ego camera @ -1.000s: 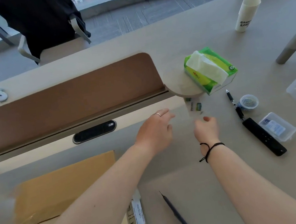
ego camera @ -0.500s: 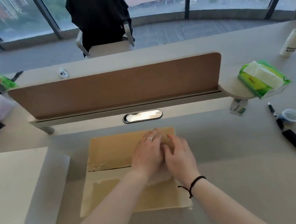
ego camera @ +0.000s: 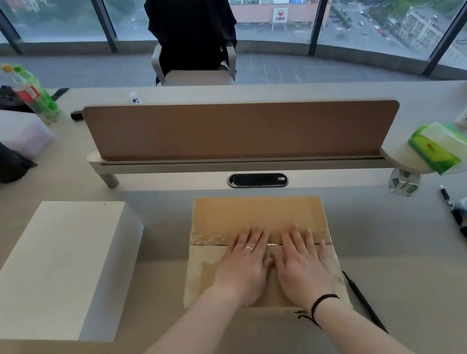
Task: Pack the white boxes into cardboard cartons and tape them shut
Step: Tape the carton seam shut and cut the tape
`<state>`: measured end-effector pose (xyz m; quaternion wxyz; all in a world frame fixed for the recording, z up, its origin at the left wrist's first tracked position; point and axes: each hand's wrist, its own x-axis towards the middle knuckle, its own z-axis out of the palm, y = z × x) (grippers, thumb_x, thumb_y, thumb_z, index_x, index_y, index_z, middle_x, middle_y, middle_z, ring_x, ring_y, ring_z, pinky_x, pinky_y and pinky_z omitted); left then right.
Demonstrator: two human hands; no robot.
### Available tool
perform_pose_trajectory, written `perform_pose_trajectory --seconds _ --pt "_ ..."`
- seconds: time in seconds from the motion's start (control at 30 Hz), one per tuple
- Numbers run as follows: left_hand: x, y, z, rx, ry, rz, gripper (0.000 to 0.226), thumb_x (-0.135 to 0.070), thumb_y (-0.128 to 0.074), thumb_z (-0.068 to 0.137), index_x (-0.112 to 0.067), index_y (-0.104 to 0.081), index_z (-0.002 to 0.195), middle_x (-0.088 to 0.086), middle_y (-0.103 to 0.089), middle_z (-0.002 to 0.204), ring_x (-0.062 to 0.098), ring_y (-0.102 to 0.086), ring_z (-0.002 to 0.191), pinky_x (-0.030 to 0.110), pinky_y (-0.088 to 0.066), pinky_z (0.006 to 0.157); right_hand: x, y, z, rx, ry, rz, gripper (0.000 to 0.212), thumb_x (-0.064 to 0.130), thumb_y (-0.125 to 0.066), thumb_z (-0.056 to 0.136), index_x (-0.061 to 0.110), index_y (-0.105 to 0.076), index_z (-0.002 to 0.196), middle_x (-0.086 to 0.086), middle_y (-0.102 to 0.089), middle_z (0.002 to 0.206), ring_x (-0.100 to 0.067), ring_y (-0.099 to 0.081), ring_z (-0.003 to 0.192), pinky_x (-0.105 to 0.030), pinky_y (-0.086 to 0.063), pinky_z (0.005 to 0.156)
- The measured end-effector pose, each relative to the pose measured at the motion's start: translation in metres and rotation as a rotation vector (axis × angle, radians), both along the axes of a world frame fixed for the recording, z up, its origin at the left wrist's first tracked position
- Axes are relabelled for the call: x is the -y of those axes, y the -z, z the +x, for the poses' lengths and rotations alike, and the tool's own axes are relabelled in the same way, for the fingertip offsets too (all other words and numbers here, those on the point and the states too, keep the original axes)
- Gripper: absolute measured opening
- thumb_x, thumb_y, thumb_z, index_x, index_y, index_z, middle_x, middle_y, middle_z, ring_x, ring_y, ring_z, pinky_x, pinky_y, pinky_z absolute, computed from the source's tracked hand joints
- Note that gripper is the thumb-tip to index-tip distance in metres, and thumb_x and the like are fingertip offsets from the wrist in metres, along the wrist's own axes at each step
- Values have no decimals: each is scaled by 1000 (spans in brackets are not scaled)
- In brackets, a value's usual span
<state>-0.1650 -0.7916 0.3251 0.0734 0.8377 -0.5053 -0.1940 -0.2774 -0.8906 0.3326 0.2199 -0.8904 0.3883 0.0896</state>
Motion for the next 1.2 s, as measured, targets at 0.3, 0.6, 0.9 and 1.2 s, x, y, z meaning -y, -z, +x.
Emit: perform_pose_trajectory --seconds 0.3,0.6,0.9,1.2 --pt "-41 5 17 22 1 0 62 -53 -14 107 -29 -1 162 -14 6 168 7 12 154 29 12 123 -34 2 14 6 -68 -28 55 45 -17 108 30 -13 161 10 5 169 -15 11 155 -40 9 125" --pt "-77 4 35 36 -45 -43 85 -60 16 85 -33 -6 162 -17 -3 168 5 6 155 26 9 120 -63 0 46 -3 -176 -43 52 46 -17 108 38 -17 159 8 6 169 -15 9 156 -42 5 126" --pt "-79 8 33 43 -95 -50 98 -72 22 79 -33 -13 161 -19 -4 167 4 3 155 29 4 123 -34 -6 28 -82 -342 -60 59 56 -17 105 38 -7 160 19 5 167 -3 8 153 -36 5 125" --pt "-79 1 28 44 -145 -3 83 -71 7 87 -33 2 162 -20 10 166 2 14 153 33 9 125 14 -1 -29 -9 -171 -180 83 69 11 90 41 -32 154 24 -16 163 3 -6 152 -32 2 126"
